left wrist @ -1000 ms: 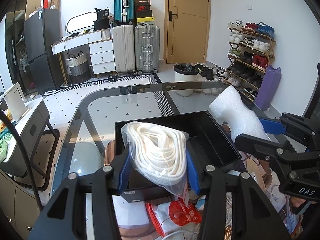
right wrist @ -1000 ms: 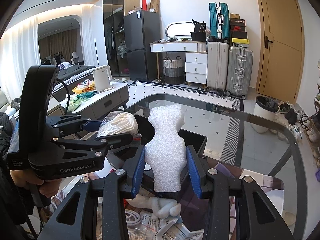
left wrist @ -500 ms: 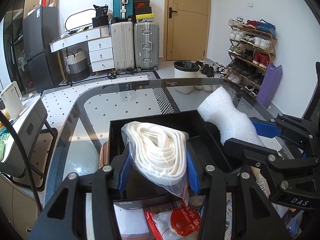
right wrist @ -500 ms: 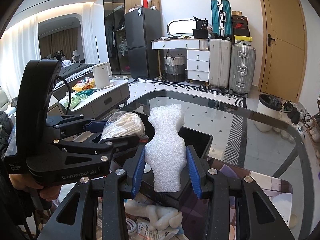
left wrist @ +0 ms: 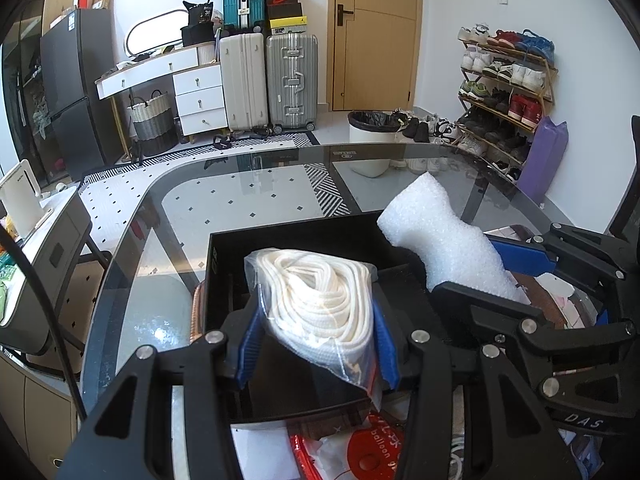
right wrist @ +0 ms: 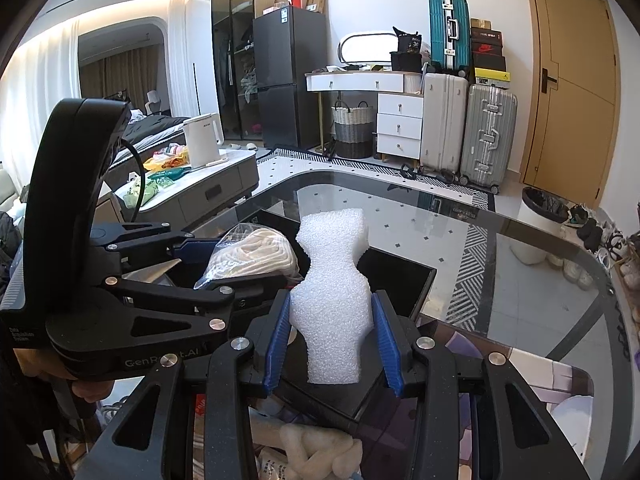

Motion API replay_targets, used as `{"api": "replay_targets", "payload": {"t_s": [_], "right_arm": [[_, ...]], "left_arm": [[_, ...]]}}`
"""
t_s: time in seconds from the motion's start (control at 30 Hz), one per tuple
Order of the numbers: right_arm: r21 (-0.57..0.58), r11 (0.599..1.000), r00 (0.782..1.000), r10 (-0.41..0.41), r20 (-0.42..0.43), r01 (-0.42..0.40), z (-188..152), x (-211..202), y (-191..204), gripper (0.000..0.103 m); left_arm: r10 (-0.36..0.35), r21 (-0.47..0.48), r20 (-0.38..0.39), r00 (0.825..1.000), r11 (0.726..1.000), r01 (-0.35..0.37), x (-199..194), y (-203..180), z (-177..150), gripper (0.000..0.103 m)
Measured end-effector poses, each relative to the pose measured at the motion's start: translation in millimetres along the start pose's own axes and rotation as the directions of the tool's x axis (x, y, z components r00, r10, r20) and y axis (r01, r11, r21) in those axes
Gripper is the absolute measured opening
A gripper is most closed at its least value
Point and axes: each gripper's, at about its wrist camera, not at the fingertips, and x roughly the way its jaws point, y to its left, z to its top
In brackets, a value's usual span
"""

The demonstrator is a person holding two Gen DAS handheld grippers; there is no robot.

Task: Organize soft objects
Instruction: 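Carry the foam block and bagged cable with both grippers over the black box, then open both grippers to drop the foam block and bagged cable into the box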

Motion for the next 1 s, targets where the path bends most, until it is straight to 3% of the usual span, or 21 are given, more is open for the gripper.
{"api": "replay_targets", "payload": {"t_s": [0.83,1.0], "right_arm": [[-0.025,1.000,0.999,-0.020,-0.046,0.019,-11,22,3,0.041],[-0.033,0.999,0.999,-0.029,-0.032,0.028,-13,15,5,0.049]], "left_arm": [[0.011,0.013,-0.024,1.000,1.000,-0.010,13,6,-3,0.048],[0.013,0.013,-0.031,0.999,1.000,-0.013,13,6,-3,0.050]]}}
